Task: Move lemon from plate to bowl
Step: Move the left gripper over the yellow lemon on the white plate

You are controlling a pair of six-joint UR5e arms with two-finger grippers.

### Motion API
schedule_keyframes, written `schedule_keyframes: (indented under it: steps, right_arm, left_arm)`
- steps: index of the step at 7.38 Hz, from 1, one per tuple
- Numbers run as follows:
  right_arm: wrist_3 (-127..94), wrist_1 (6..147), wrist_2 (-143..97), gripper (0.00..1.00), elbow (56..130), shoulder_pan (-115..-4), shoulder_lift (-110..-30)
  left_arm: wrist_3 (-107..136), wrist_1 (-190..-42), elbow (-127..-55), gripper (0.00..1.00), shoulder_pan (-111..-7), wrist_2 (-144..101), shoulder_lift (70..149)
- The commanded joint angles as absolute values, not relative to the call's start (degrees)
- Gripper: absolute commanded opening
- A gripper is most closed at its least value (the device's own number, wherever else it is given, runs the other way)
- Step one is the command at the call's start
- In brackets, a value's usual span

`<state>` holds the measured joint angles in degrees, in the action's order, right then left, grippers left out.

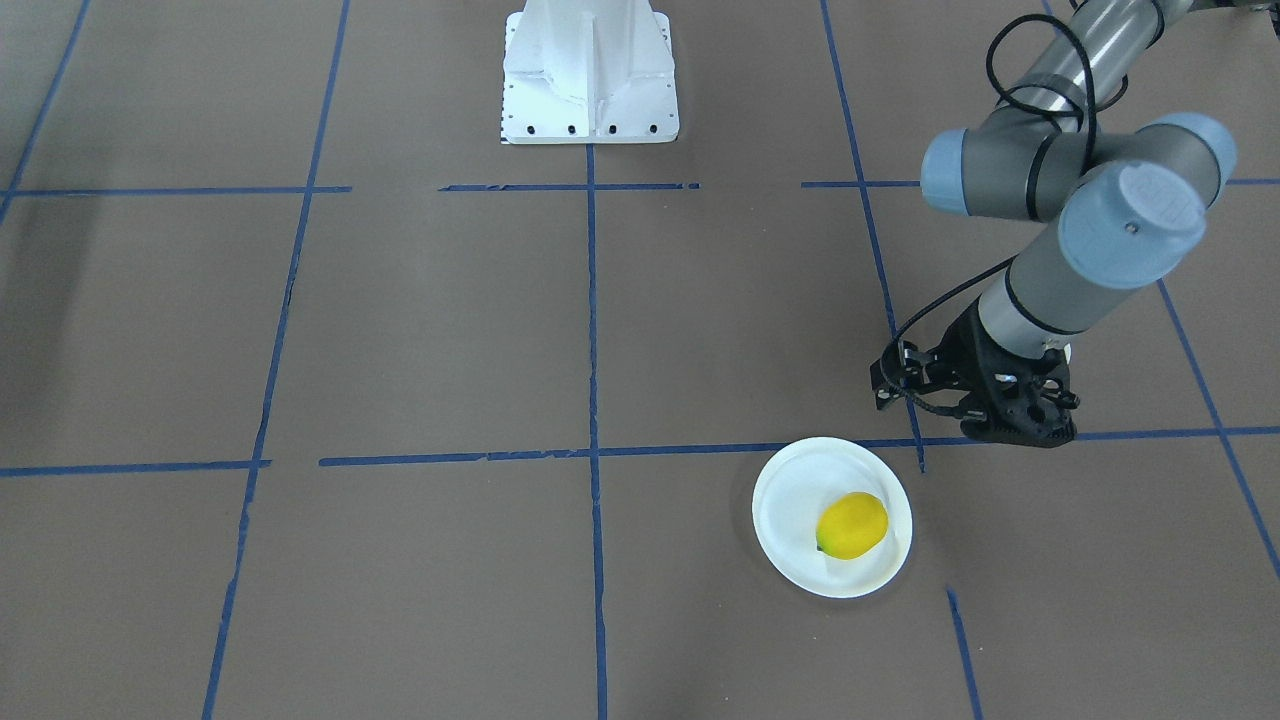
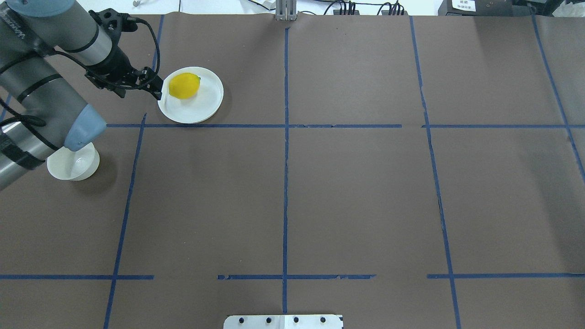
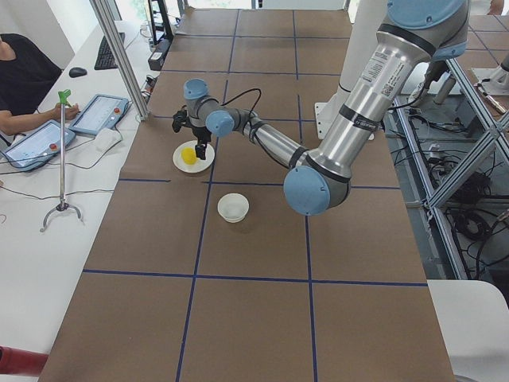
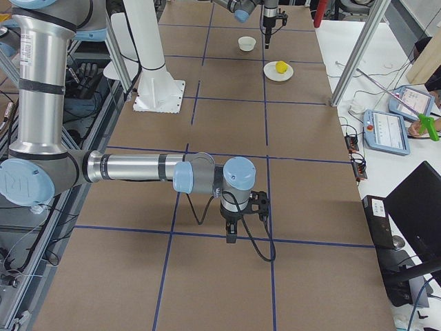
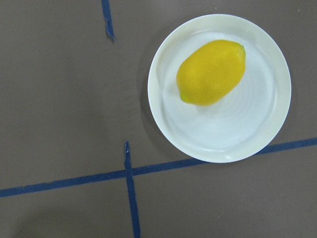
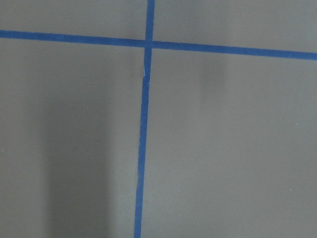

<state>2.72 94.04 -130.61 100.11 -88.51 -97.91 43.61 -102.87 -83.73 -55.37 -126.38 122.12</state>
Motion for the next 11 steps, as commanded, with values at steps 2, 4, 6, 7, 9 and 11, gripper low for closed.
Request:
schedule_keyframes:
  steps: [2,4,6,7,9,11]
  right_arm:
    - [2.72,94.04,-130.69,1.00,100.11,-88.51,-97.91]
    - [2.72,94.04,-130.69,1.00,100.11,-88.51,-97.91]
    - [2.72,94.04,-130.69,1.00,100.11,-88.51,-97.91]
    - [2.72,94.04,-130.69,1.00,100.11,-88.51,-97.91]
    - [2.72,94.04,-130.61,1.00,100.11,-88.51,-97.91]
    - [2.72,94.04,-130.61,1.00,100.11,-88.51,-97.91]
  left_arm:
    - [47.19,-110.55,-71.38,1.00,-52.57,-122.19,129.19]
    - [47.11,-114.85,-65.51,1.00,-51.95,-121.99,131.47]
    - [47.11,-116.10,-63.99,1.00,-51.86,-120.51,132.09]
    - [47.02,-116.10,-62.77,1.00,-51.86,-120.41,132.62]
    - [46.93,-116.89,-60.48,1.00,-51.86,-120.41,133.94]
    - [46.93,-118.38,-58.63,1.00,-51.86,-120.32,134.38]
